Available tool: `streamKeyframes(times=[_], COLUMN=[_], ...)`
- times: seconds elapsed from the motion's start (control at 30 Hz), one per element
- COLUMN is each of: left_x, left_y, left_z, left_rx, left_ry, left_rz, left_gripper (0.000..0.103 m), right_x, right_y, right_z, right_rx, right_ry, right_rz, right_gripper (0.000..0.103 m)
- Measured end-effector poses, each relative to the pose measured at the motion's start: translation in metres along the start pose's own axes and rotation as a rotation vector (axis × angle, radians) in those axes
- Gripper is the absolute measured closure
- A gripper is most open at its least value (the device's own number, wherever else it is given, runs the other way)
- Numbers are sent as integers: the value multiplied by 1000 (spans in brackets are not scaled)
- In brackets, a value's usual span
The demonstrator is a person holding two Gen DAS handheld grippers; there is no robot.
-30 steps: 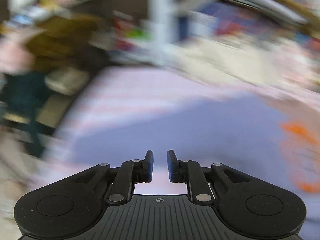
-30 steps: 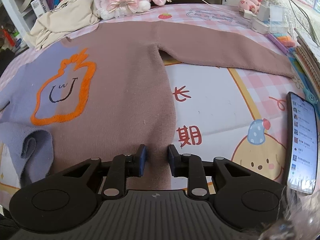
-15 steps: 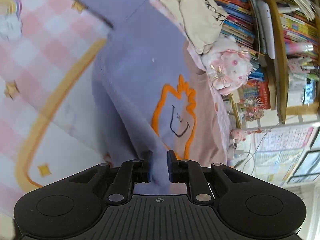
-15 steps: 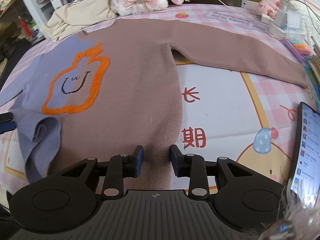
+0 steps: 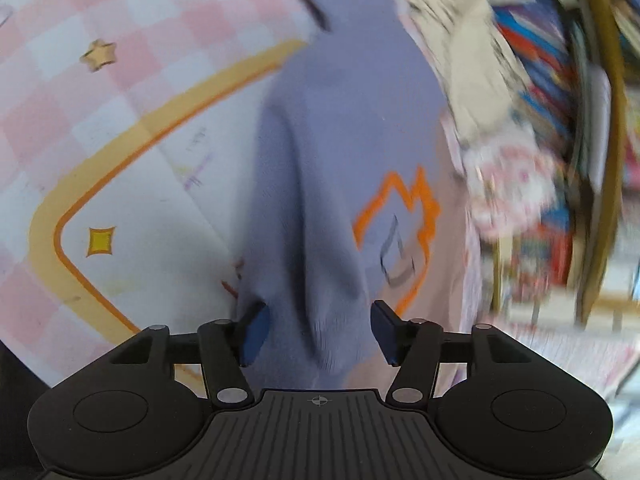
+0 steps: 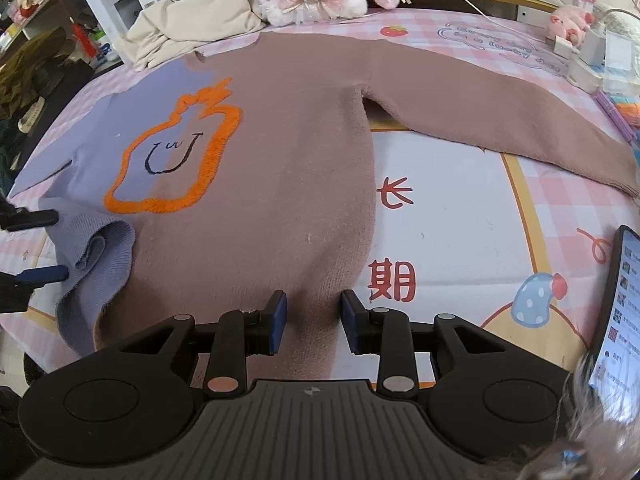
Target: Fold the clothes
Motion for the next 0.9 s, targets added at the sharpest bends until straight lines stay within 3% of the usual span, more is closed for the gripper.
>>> streamKeyframes(times=[0.03, 0.1, 0.13, 0.27, 0.4, 0.5, 0.57, 0.67, 0.73, 0.77, 0.8, 0.87, 0.9], left_x=[1, 3, 0, -21, -66, -107, -121, -125, -124, -124, -121, -112, -107], left_y=[0, 4, 4, 8, 8, -2, -11, -26, -29, -30, -25, -15, -10], left_z=[-1, 0, 1, 5, 0, -13, -19, -28, -29, -30, -30, -30, -30], left_rx=[-8, 15, 25, 79, 149, 184, 217, 315, 375, 405, 430, 468, 492], left_ry=[16, 59, 64, 92, 141, 230, 286, 278, 310, 326, 339, 337, 334], left_rz=[10, 9, 19, 71, 98, 44, -49, -295, -384, -427, -420, -366, -333], left_gripper=[52, 81, 102, 102, 102, 102, 103, 103, 103, 97, 93, 60, 54], right_x=[0, 0, 0, 0, 1, 1, 1, 2, 2, 2, 2, 2, 1], right_y=[0, 1, 1, 3, 0, -1, -2, -4, -4, -4, -3, -2, -2], right_z=[0, 1, 1, 1, 0, 0, 1, 1, 1, 1, 2, 2, 2], right_rx=[-1, 1, 2, 14, 2, -10, -13, -24, -17, -11, -3, 19, 31], right_ry=[1, 5, 6, 9, 4, 4, 6, 8, 11, 13, 14, 18, 19], right_rz=[-2, -7, -9, -13, -5, 1, 5, 14, 17, 18, 18, 17, 16], right_gripper=[73, 73, 73, 73, 73, 73, 73, 73, 73, 73, 73, 73, 73])
Point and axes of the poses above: each gripper's, at about its wrist camera, not at the fingertips, and x roughly the way its jaws point, y to its right, z to its underside, the point moved 1 cm from there along x, roughly the way its jaws point, and after that the axes turned 12 degrees about -x, right-handed, at the moved point
